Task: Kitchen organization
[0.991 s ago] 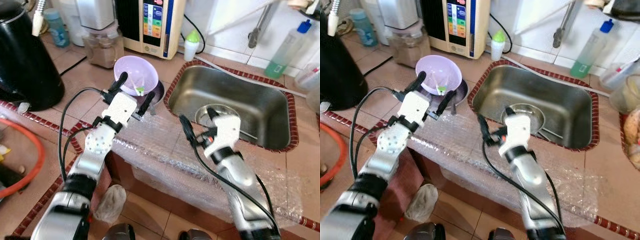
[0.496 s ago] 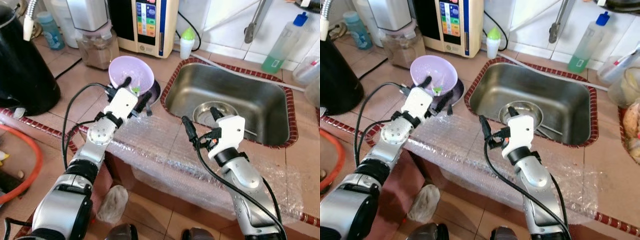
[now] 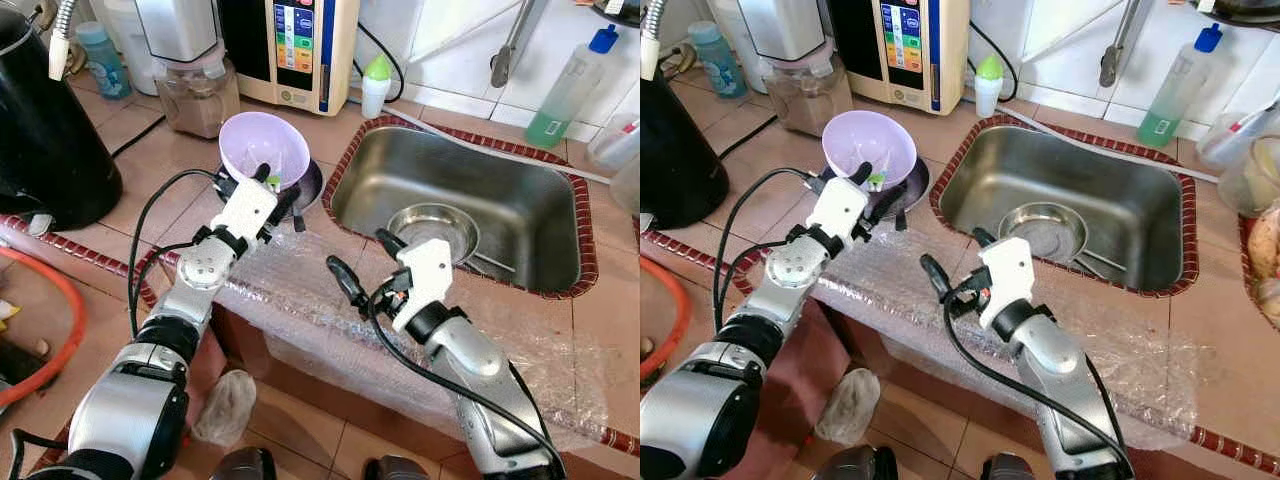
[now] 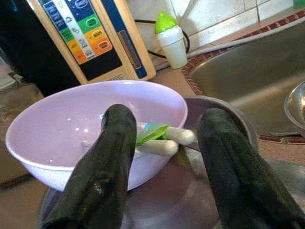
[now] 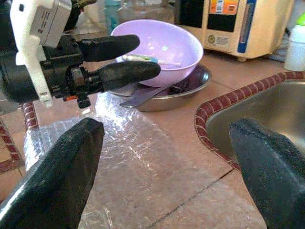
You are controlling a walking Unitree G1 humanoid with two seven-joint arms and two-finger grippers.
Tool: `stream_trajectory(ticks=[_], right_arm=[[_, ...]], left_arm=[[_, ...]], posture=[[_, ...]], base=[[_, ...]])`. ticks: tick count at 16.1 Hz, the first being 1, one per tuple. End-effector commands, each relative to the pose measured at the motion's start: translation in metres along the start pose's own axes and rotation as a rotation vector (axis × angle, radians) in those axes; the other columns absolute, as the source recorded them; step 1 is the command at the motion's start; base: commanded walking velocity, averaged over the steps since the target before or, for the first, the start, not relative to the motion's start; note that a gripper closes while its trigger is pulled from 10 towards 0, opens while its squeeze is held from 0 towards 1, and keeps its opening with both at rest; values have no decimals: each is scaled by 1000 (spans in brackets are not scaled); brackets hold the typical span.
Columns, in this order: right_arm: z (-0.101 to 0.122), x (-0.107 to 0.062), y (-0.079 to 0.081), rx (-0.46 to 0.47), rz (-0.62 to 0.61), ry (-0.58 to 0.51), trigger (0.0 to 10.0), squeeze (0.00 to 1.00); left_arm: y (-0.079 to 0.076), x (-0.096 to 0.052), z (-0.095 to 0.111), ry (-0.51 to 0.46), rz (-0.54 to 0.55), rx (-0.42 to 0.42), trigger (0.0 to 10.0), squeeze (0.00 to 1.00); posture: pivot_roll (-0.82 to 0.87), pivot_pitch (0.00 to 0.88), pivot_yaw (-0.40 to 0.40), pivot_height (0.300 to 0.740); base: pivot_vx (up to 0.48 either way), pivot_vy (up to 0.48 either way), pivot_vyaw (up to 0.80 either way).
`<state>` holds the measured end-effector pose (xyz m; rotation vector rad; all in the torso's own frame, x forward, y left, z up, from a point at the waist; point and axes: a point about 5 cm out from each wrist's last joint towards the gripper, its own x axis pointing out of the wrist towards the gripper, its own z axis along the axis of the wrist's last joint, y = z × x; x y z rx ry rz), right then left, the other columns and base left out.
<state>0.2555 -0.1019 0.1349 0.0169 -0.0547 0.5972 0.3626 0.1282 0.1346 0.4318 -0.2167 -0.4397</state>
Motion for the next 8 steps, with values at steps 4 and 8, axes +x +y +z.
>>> stream_trajectory(ticks=[4, 8], right_arm=[[-1, 5, 4, 13, 55, 16, 10000, 0], [-3, 8, 4, 10, 62, 25, 10000, 0]], left_arm=[[7, 1, 2, -14, 27, -12, 0, 0], [7, 2, 3, -20, 14, -20, 0, 0]], posture=[[-78, 74, 7, 740], [-69, 72, 9, 740]], base=[[0, 0, 0], [0, 0, 0]])
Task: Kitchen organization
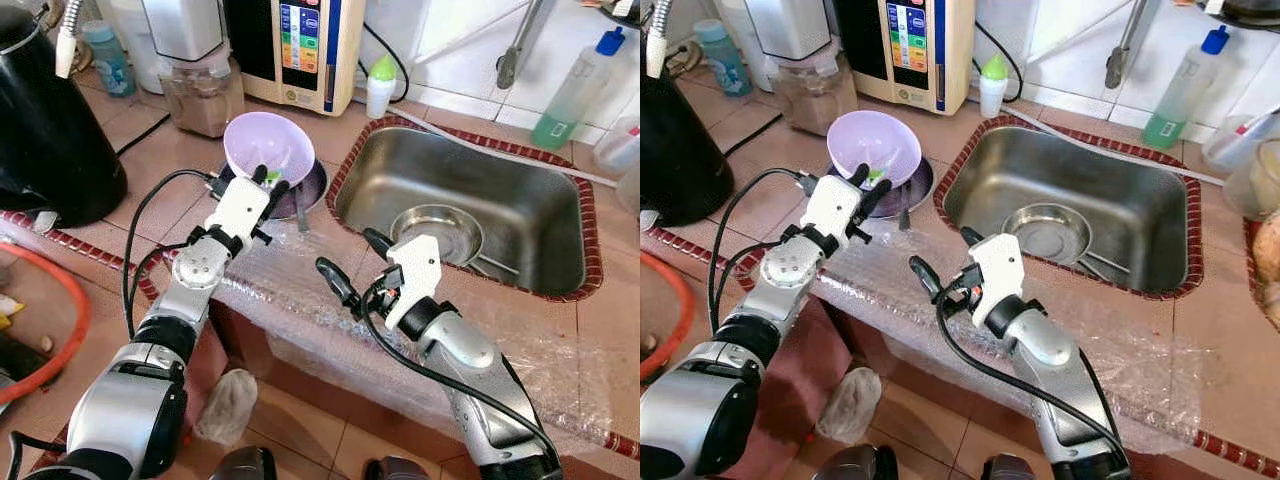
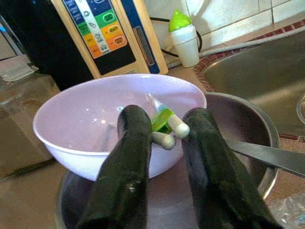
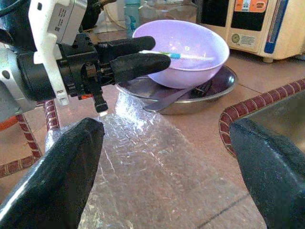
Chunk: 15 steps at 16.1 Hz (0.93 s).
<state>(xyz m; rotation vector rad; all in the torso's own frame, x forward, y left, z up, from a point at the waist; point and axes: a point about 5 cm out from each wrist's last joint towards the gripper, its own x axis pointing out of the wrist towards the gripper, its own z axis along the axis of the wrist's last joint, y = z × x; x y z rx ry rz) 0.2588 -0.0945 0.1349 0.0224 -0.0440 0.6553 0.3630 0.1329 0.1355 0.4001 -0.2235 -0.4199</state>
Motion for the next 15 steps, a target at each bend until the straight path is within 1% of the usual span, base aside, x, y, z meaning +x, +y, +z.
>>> stream_trajectory(ticks=[1, 3, 5, 7, 8, 10, 11, 12, 13, 14, 15], right_arm=[[-4, 2, 0, -2, 0, 20, 10000, 0], [-5, 5, -2, -7, -12, 19, 10000, 0], [-6, 8, -2, -6, -20, 14, 10000, 0], [-6, 13, -3, -12, -39, -4, 10000, 0], [-5, 14, -4, -17, -44, -11, 10000, 0], [-2, 16, -10, -19, -83, -38, 10000, 0], [0, 18, -16, 18, -123, -65, 10000, 0], [1, 19, -17, 30, -132, -70, 10000, 0], [3, 21, -22, 83, -169, -95, 10000, 0], [7, 25, -27, 157, -204, -131, 10000, 0], [9, 26, -28, 184, -214, -145, 10000, 0]], left_arm=[[3, 4, 4, -13, -13, 6, 0, 0], [3, 5, 7, -23, -35, 6, 0, 0], [5, 6, 10, -39, -20, -1, 0, 0], [14, 8, 22, -113, 22, -4, 0, 0], [17, 8, 25, -131, 33, -8, 0, 0], [26, 6, 37, -204, 68, -36, 0, 0], [30, 3, 47, -260, 81, -52, 0, 0], [31, 2, 49, -273, 83, -56, 0, 0], [29, 0, 58, -318, 61, -43, 0, 0], [21, -2, 66, -362, 12, -40, 0, 0], [17, -3, 68, -369, -11, -37, 0, 0]], posture=[[-65, 69, 12, 740], [-60, 66, 18, 740], [-52, 58, 22, 740], [-41, 44, 25, 740], [-39, 41, 27, 740], [-35, 38, 28, 740], [-30, 34, 29, 740], [-26, 30, 30, 740], [-15, 25, 25, 740], [-11, 24, 24, 740], [-7, 19, 23, 740]], base=[[0, 0, 0], [0, 0, 0], [0, 0, 0], [0, 0, 0], [0, 0, 0], [0, 0, 0], [0, 0, 0], [0, 0, 0], [0, 0, 0], [0, 0, 0], [0, 0, 0]])
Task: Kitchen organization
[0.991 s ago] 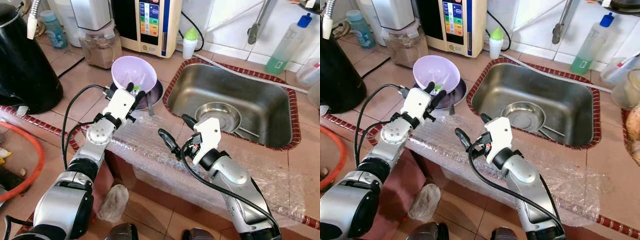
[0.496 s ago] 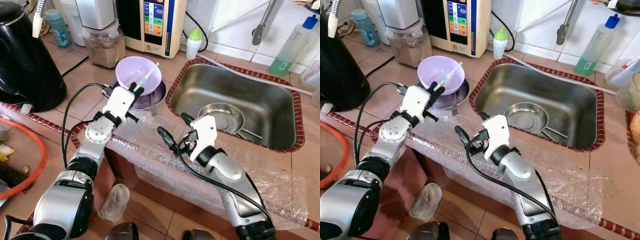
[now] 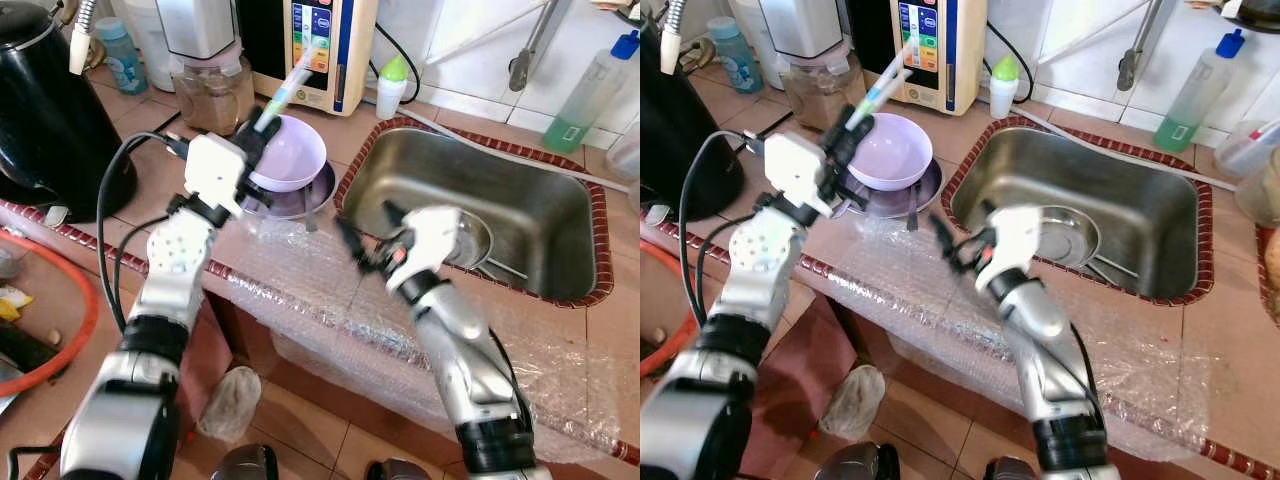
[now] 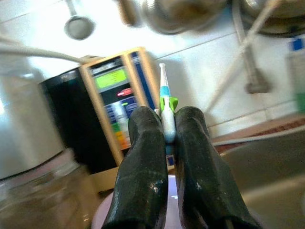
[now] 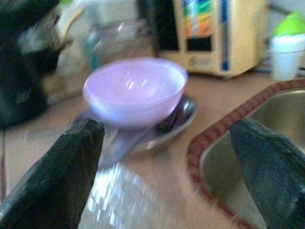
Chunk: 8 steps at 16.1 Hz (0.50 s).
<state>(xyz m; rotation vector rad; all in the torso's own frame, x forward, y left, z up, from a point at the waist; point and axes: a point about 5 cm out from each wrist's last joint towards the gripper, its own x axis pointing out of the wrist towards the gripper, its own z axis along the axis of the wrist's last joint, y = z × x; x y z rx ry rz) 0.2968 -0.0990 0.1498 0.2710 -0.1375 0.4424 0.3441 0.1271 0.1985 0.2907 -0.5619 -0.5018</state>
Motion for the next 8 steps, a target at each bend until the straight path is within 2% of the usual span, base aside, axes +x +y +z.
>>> stream_trajectory(ticks=[1, 3, 4, 5, 6, 8], right_arm=[[5, 4, -3, 82, -33, -22, 10000, 0], [17, 12, -3, 203, -48, -76, 10000, 0], [24, 17, -5, 294, -55, -108, 10000, 0], [25, 18, -6, 334, -59, -114, 10000, 0], [23, 20, -8, 407, -74, -115, 10000, 0], [23, 21, -8, 471, -71, -118, 10000, 0]], left_arm=[[-13, 1, 5, -13, -74, 6, 0, 0], [-27, -6, -1, 7, -133, 6, 0, 0], [-40, -10, -4, 20, -182, 7, 0, 0], [-46, -11, -4, 23, -207, 5, 0, 0], [-59, -12, -4, 27, -256, -4, 0, 0], [-73, -14, -4, 32, -305, -20, 0, 0]], posture=[[-2, 17, 23, 740], [3, 13, 22, 740], [5, 14, 21, 740], [5, 14, 21, 740], [4, 14, 20, 740], [0, 16, 22, 740]], base=[[0, 0, 0], [0, 0, 0], [0, 0, 0], [0, 0, 0], [0, 0, 0], [0, 0, 0]])
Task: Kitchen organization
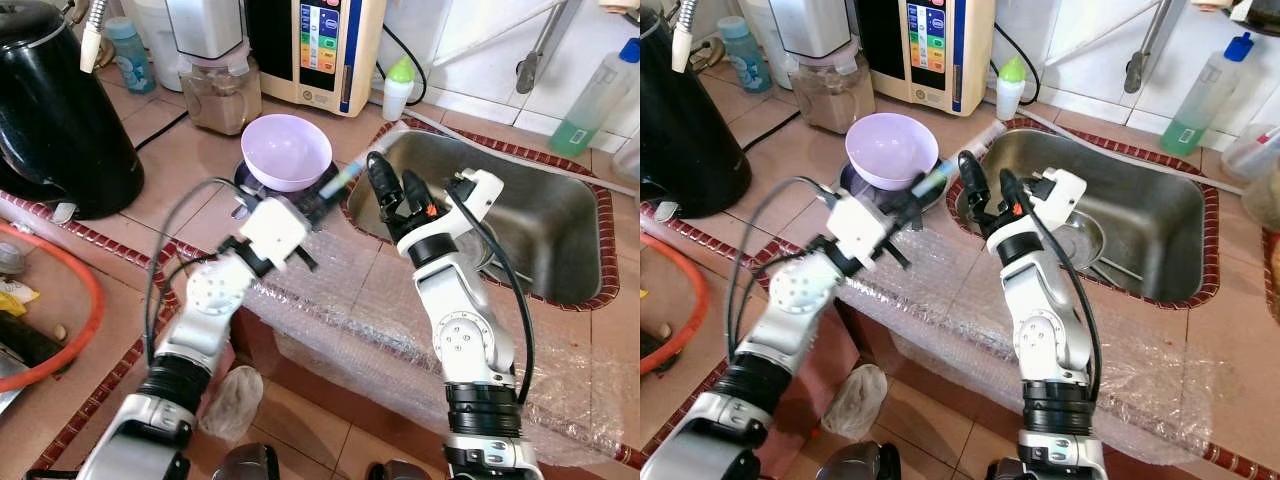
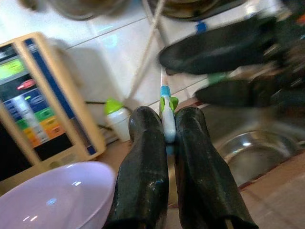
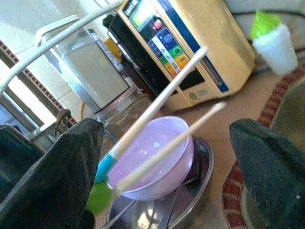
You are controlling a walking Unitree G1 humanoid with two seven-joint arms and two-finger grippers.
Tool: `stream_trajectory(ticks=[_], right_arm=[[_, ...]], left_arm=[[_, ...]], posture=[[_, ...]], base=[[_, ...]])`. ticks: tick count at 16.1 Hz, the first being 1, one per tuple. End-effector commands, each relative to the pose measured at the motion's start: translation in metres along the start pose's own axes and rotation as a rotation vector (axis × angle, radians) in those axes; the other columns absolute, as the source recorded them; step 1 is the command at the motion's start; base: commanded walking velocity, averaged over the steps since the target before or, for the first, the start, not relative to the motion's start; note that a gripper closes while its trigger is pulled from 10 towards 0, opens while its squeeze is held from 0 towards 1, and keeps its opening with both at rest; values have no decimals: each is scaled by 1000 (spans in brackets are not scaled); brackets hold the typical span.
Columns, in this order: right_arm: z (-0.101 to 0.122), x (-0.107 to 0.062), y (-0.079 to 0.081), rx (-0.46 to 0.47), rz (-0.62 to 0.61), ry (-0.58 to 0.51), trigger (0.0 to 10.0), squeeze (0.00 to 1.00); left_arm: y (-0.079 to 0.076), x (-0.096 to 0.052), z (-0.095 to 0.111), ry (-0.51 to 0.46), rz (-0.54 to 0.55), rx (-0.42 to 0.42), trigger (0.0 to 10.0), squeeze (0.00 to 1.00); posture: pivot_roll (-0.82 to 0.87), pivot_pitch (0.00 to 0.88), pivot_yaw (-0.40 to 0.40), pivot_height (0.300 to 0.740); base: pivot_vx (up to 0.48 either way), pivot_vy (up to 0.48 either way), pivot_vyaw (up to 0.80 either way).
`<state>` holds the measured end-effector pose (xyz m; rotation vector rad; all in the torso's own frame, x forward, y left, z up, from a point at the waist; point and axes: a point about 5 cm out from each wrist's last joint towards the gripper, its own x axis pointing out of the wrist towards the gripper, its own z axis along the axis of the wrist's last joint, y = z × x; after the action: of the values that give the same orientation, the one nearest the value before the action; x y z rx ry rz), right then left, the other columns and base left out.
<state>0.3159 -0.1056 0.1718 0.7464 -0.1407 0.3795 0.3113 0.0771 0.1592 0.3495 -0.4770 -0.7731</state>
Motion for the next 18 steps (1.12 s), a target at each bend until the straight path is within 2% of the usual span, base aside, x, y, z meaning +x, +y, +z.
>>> stream_trajectory(ticks=[1, 2, 3, 6, 10, 16, 18], right_arm=[[-1, 5, 2, 74, -1, 6, 9059, 0], [-2, 6, 2, 88, -1, 8, 9059, 0], [-4, 8, 2, 127, -7, 14, 0, 0], [-5, 9, -3, 168, -46, 15, 0, 0], [-7, 8, -14, 281, -99, 21, 0, 0], [-8, 9, -15, 371, -98, 28, 0, 0], [-8, 9, -10, 413, -59, 31, 0, 0]], left_arm=[[-12, 3, 2, -2, -55, -3, 0, 0], [-13, 3, 2, -3, -56, -7, 0, 0], [-14, 4, 1, 1, -58, -8, 0, 0], [-13, 4, 1, 8, -60, -3, 0, 0], [-12, 2, 0, 25, -59, 3, 0, 0], [-15, 2, -1, 28, -70, -5, 0, 0], [-16, 2, -1, 31, -74, -9, 0, 0]], posture=[[-5, 19, 25, 740], [-6, 18, 27, 740], [-6, 18, 27, 740], [-4, 21, 28, 740], [-1, 21, 25, 740], [-3, 23, 26, 740], [-6, 23, 28, 740]], base=[[0, 0, 0], [0, 0, 0], [0, 0, 0], [0, 0, 0], [0, 0, 0], [0, 0, 0], [0, 0, 0]])
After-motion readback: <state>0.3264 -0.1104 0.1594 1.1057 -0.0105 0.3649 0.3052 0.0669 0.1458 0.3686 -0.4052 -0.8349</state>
